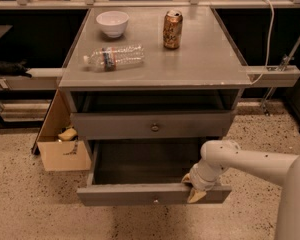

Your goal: Open middle drawer

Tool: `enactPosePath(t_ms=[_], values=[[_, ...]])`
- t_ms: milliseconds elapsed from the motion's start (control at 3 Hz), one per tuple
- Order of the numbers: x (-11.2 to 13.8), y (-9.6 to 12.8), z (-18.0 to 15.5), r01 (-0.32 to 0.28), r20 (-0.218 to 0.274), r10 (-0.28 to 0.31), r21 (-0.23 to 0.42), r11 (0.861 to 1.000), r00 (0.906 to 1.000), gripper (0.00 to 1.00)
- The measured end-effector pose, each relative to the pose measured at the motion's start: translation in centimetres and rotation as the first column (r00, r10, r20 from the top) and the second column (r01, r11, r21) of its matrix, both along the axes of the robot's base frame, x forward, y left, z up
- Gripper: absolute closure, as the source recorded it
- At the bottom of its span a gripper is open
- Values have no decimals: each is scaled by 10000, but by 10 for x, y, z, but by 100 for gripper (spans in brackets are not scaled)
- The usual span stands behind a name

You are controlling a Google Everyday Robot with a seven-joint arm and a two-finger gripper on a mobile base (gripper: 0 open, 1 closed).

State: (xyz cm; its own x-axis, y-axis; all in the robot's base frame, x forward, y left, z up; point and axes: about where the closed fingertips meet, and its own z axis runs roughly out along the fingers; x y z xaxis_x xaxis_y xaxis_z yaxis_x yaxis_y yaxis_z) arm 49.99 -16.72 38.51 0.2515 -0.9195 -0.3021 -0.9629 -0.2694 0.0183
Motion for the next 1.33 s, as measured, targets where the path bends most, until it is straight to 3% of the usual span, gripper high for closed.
enactPosePath(t_ms=[333,667,1000,1333], values=[[-7,-1,1,-4,-40,4,-29,10000,10000,95],[-20,-2,0,-26,-94,26,-69,10000,10000,98],[-20,-2,0,-26,-94,26,-69,10000,10000,80],[-20,-2,0,-27,-95,26,-69,10000,10000,55]])
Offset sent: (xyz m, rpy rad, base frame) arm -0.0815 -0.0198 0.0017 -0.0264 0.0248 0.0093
